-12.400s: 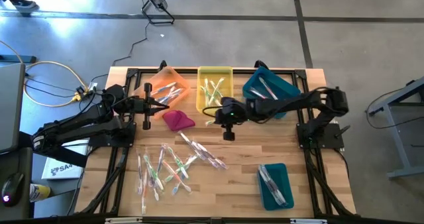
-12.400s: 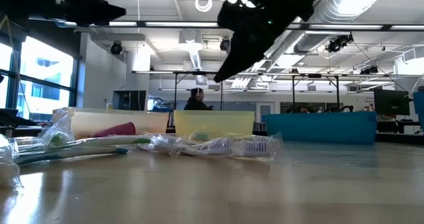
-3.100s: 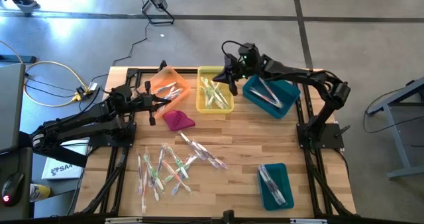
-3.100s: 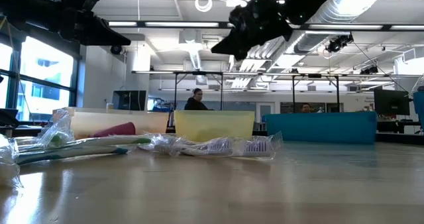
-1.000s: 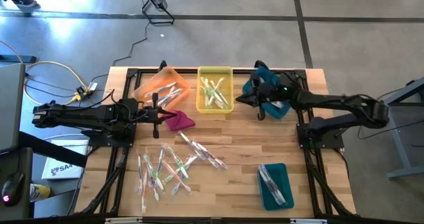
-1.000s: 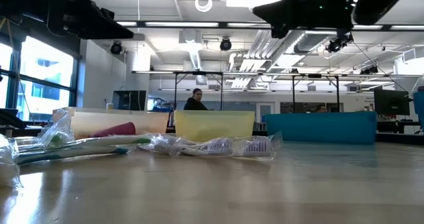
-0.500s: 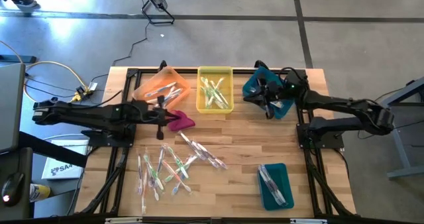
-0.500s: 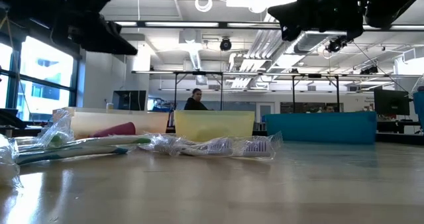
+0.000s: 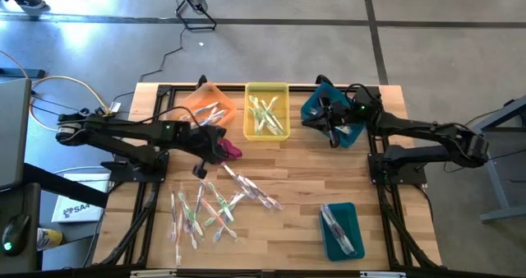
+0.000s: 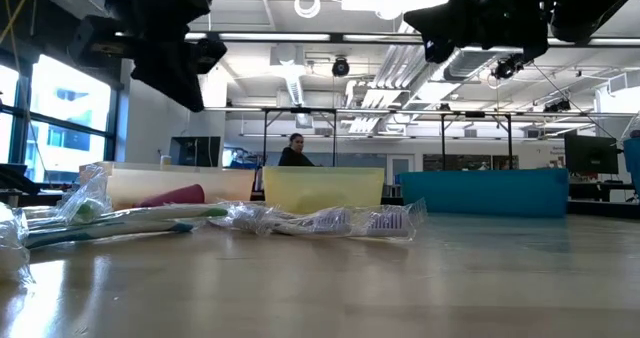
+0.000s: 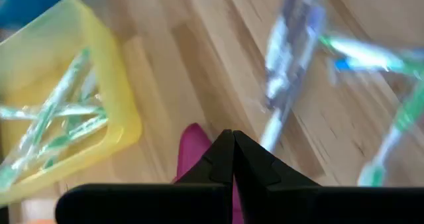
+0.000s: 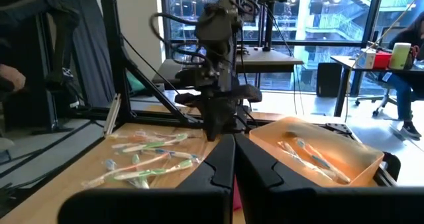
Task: Pick & Place Toothbrushes
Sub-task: Put the purple toothbrush into the bottom blue bin
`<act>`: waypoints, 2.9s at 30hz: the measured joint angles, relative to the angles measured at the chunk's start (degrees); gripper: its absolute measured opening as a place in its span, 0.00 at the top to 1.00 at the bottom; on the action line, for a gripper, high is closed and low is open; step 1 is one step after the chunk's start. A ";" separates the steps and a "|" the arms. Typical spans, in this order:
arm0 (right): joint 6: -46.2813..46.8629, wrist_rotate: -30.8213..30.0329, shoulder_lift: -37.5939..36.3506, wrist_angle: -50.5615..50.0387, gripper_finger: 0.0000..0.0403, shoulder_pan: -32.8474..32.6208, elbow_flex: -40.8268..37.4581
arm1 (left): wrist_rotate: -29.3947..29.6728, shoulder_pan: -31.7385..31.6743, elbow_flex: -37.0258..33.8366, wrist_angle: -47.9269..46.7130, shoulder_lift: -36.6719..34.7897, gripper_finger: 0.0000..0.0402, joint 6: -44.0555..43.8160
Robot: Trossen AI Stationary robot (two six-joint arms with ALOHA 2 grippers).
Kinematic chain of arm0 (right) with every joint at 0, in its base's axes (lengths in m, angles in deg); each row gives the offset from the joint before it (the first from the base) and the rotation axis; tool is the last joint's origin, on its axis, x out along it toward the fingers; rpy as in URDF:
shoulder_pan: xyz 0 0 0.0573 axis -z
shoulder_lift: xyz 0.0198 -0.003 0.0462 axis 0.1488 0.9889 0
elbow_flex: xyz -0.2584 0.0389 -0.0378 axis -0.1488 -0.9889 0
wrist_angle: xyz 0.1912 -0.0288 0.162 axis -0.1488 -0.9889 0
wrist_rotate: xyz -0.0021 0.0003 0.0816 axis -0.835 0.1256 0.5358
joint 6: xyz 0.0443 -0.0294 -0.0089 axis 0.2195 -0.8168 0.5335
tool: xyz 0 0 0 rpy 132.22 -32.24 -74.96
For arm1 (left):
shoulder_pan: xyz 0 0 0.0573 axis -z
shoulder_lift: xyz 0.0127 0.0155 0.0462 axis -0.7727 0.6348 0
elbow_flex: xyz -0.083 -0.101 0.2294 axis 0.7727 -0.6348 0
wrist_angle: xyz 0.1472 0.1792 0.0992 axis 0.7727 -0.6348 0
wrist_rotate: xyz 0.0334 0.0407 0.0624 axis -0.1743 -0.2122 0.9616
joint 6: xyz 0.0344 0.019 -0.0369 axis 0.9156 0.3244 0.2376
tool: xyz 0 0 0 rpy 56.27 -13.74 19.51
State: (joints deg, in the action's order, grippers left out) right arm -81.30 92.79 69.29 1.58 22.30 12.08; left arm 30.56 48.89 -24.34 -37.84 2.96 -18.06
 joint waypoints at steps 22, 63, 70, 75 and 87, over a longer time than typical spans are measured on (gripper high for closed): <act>-0.27 -0.04 0.02 -2.81 0.99 0.00 0.00 | -2.52 0.26 3.05 5.00 7.19 0.98 8.22; -0.02 2.99 0.02 -2.81 0.99 0.02 0.00 | -4.10 0.26 -3.21 6.52 7.21 0.65 -2.70; -0.02 2.99 0.02 -2.83 0.99 0.00 0.00 | -4.19 0.26 -5.97 11.02 7.23 0.65 -3.04; -0.02 2.97 0.02 -2.83 0.99 0.00 0.00 | -4.79 0.43 -6.93 11.97 8.97 0.65 -4.42; 0.00 2.97 0.02 -2.90 0.99 0.02 0.00 | -8.92 2.85 -6.92 18.00 21.02 0.65 -6.03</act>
State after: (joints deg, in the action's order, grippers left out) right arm -81.30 95.76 69.32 -1.32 22.32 12.08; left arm 21.64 51.74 -31.26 -19.84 23.98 -24.09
